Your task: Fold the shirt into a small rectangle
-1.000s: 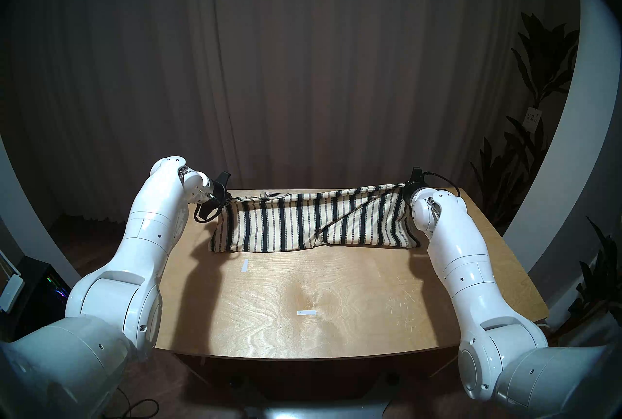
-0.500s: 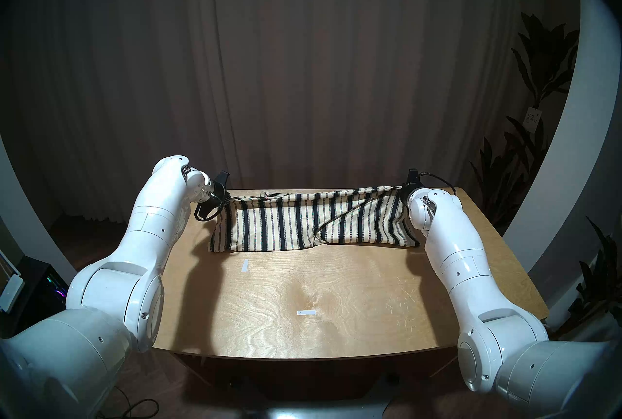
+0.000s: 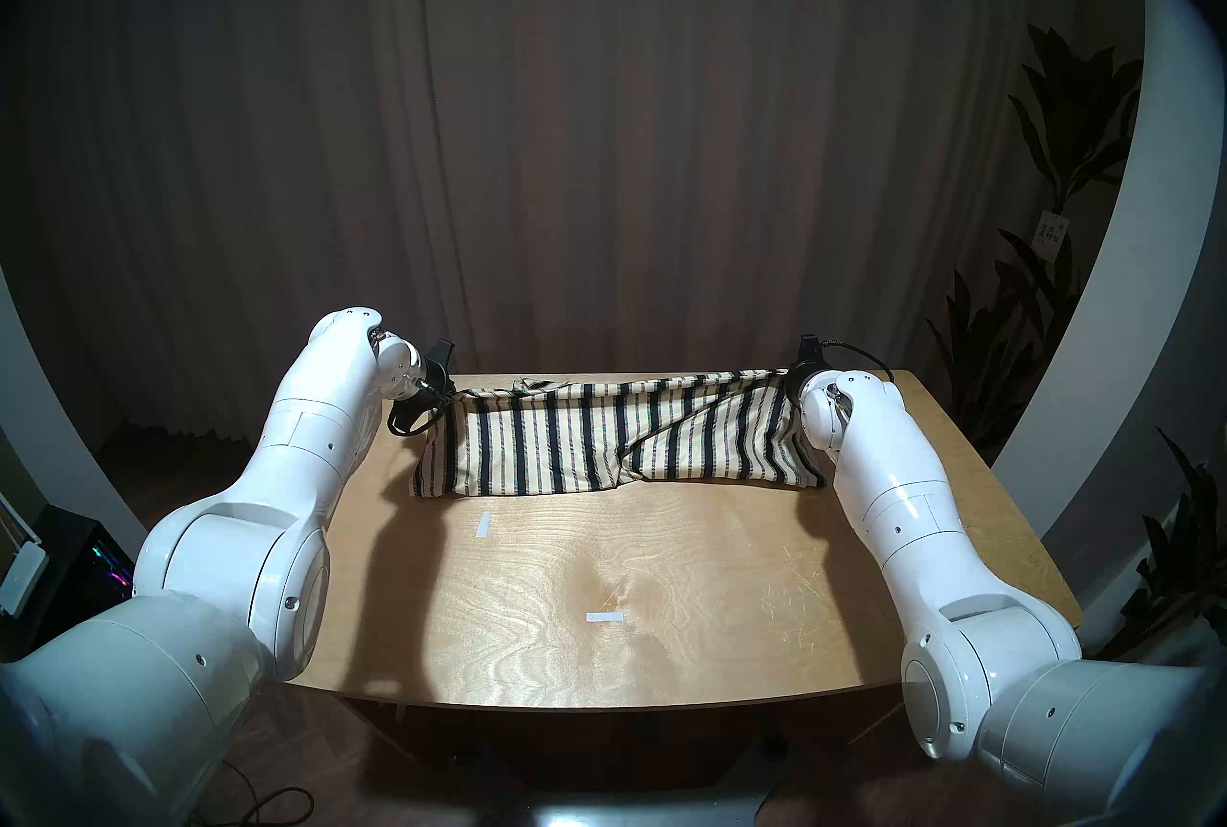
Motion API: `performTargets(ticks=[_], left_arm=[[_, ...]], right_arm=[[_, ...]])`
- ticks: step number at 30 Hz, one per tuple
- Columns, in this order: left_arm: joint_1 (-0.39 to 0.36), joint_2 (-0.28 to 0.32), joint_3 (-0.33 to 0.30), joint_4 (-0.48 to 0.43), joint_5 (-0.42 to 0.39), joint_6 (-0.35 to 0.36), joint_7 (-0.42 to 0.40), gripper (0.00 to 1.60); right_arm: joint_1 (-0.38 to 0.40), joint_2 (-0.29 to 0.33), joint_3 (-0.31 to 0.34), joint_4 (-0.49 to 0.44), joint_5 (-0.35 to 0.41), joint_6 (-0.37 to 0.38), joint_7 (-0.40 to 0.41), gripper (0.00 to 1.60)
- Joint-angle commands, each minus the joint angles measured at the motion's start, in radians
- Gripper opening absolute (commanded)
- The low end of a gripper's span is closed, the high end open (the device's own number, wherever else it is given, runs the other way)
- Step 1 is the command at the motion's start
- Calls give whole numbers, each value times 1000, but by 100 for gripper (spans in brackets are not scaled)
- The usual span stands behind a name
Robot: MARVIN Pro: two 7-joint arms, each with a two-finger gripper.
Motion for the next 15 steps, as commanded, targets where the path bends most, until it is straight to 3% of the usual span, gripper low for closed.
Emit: performTargets(ticks=[1,2,3,4,5,6,7,10,12,15], left_arm=[[-63,-3,5,7,16,-21,-19,45],[-63,-3,5,7,16,-21,-19,45],[-68,-5,8,16,20,-25,-23,48],[-71,-5,9,18,22,-27,-24,58],[-74,-6,10,22,24,-29,-26,61],[-77,-6,11,25,25,-31,-27,88],[-81,-7,12,30,28,-34,-30,120],[-87,-7,14,36,34,-40,-32,127],[-96,-8,16,44,42,-48,-37,160],[-101,-8,17,47,46,-52,-39,160]], right_arm=[[54,1,0,5,-6,-7,9,29],[54,1,0,5,-6,-7,9,29],[60,1,-1,12,-7,-8,9,39],[62,1,-1,15,-8,-8,9,61],[65,1,-2,18,-8,-9,9,70],[67,1,-2,21,-9,-9,9,91],[71,1,-2,25,-10,-10,9,157],[76,2,-2,31,-12,-13,9,160],[85,1,-3,38,-14,-16,10,160],[91,1,-3,42,-16,-18,10,160]])
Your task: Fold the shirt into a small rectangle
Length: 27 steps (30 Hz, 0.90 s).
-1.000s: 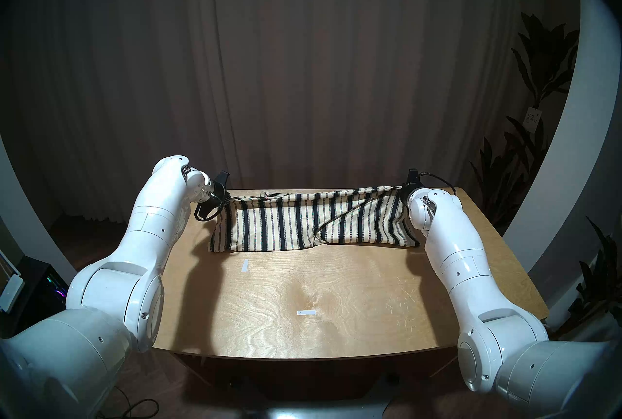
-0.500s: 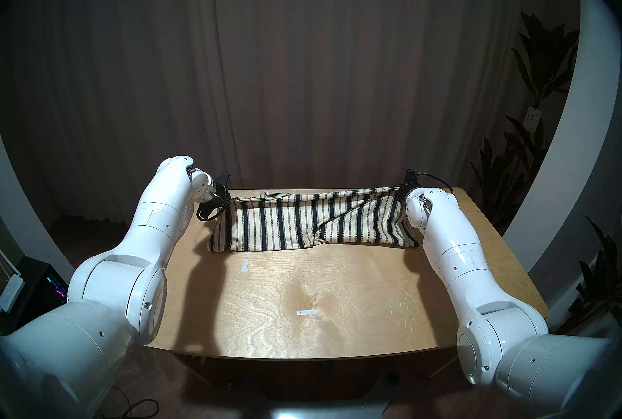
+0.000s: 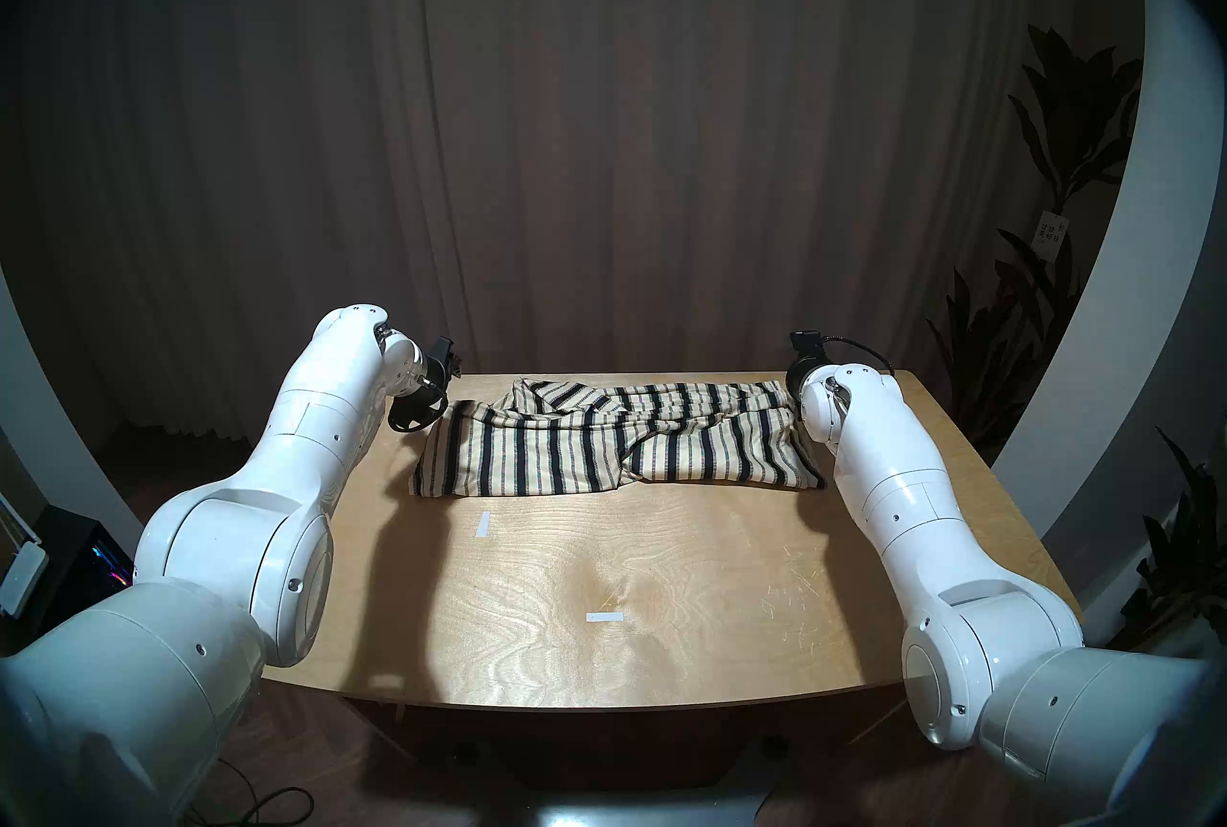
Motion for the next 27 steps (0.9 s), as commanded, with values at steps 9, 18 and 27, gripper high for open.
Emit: performTargets(ticks=[9,18,27], left_arm=[[-95,0,10,10,36,-40,-34,160],[-115,34,18,35,73,-71,-109,160],[-24,88,-7,-20,86,-139,-268,160]], right_arm=[[84,-6,-1,16,-10,-16,11,160],[136,-26,-2,31,-11,-27,32,160],[116,-79,25,-43,42,-23,125,160]])
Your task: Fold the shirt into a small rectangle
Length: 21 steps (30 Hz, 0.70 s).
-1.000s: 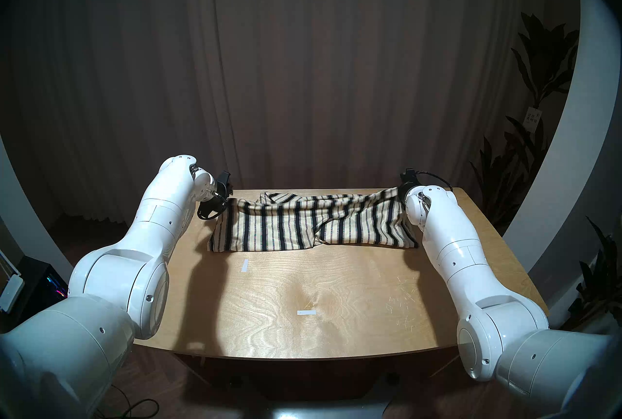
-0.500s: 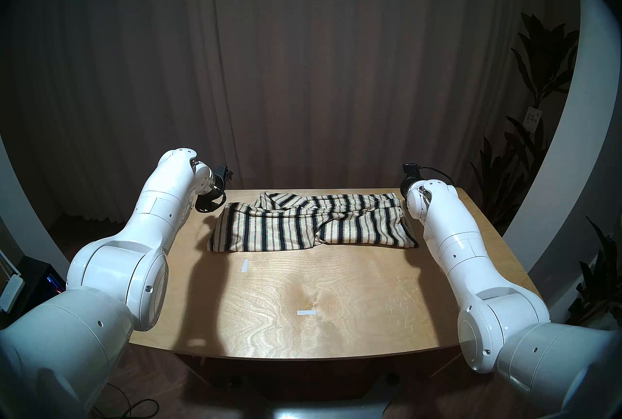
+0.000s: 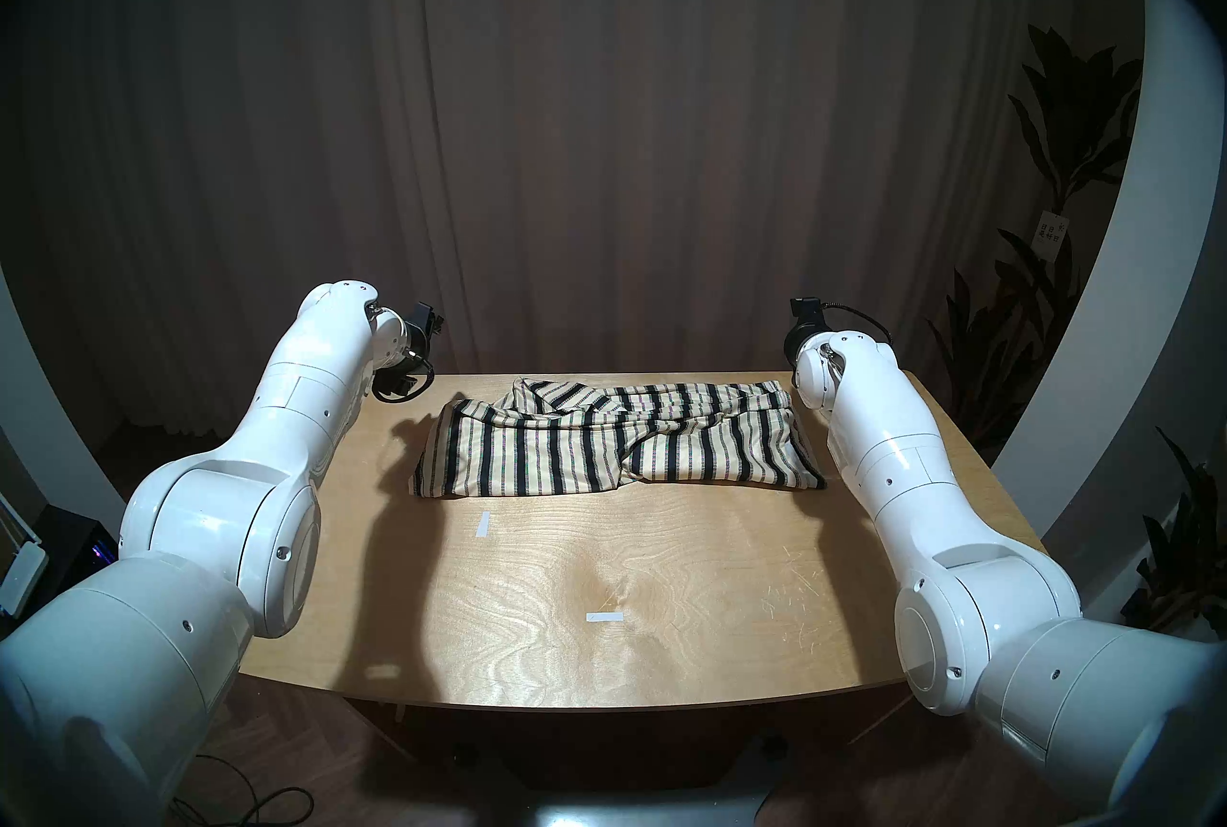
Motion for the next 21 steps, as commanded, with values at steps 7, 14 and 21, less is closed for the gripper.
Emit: performTargets(ticks=[7,14,21], left_arm=[[133,84,-40,-136,9,-55,-185,160],[209,122,-69,-186,5,-62,-225,160],[268,146,-97,-247,-1,-60,-264,160]], right_arm=[[-30,-71,28,-147,81,16,100,160],[-82,-85,27,-171,104,33,102,160],[-125,-97,25,-185,122,50,102,160]])
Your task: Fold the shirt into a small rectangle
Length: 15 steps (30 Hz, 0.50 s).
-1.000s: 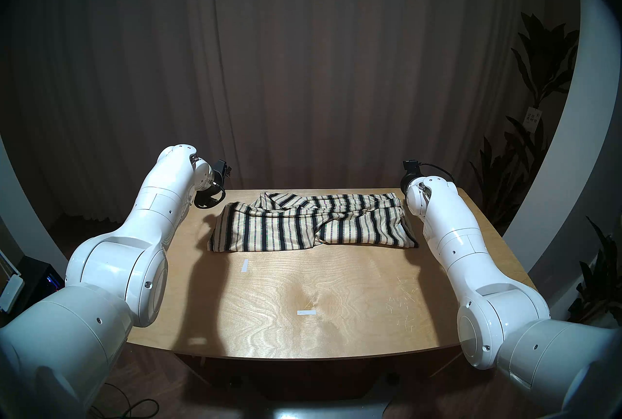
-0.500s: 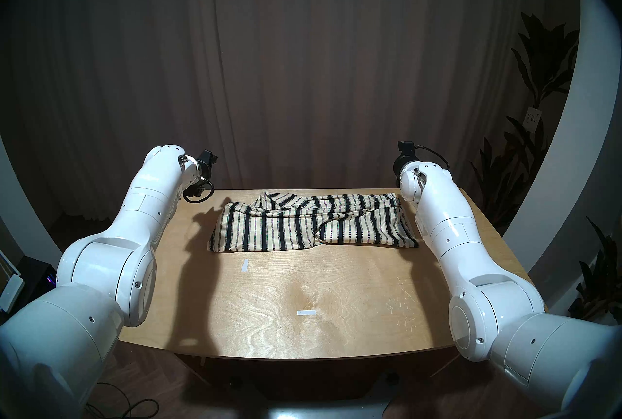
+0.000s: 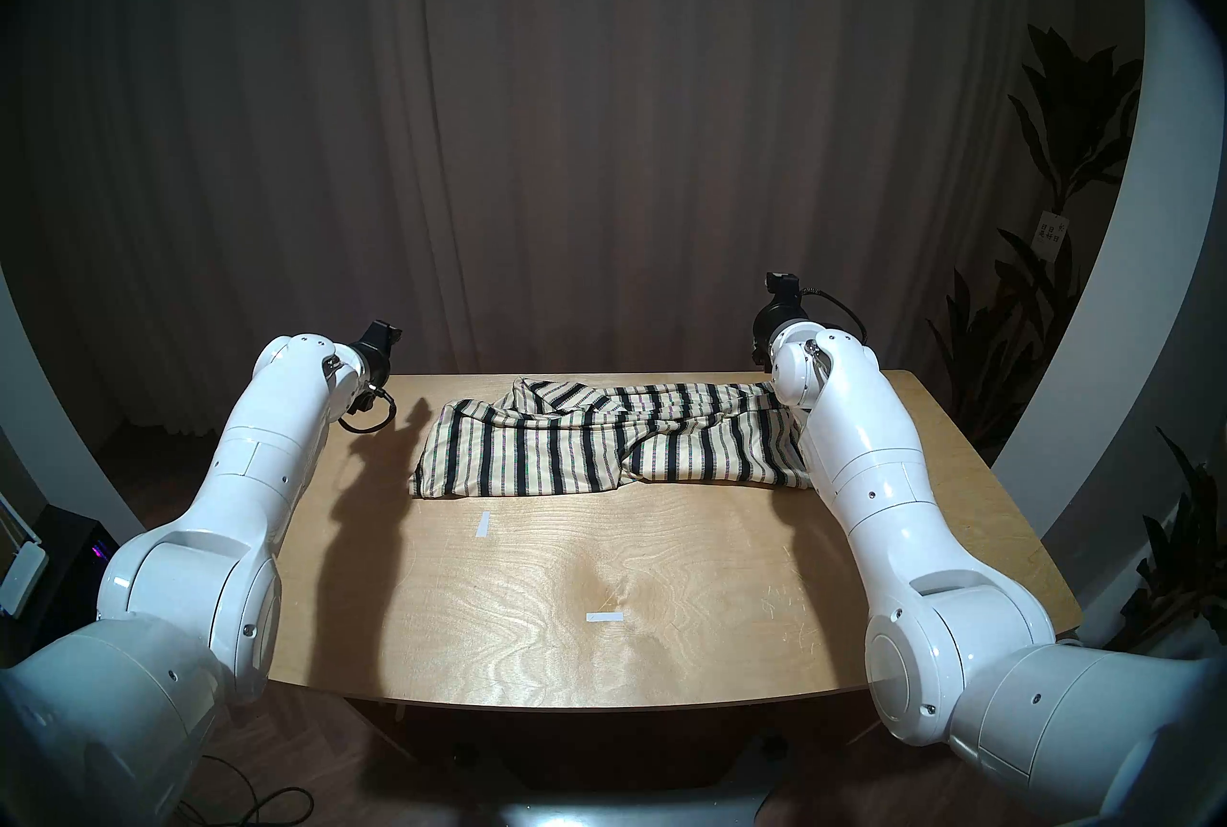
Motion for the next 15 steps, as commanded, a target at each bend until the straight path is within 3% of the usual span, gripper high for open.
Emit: performTargets(ticks=[1,15], left_arm=[[54,43,-30,-85,-14,0,-54,160],[204,47,-46,-207,-47,13,-118,160]], right_arm=[[-35,-24,-7,-46,17,18,16,160],[-80,-23,-42,-101,25,61,32,160]])
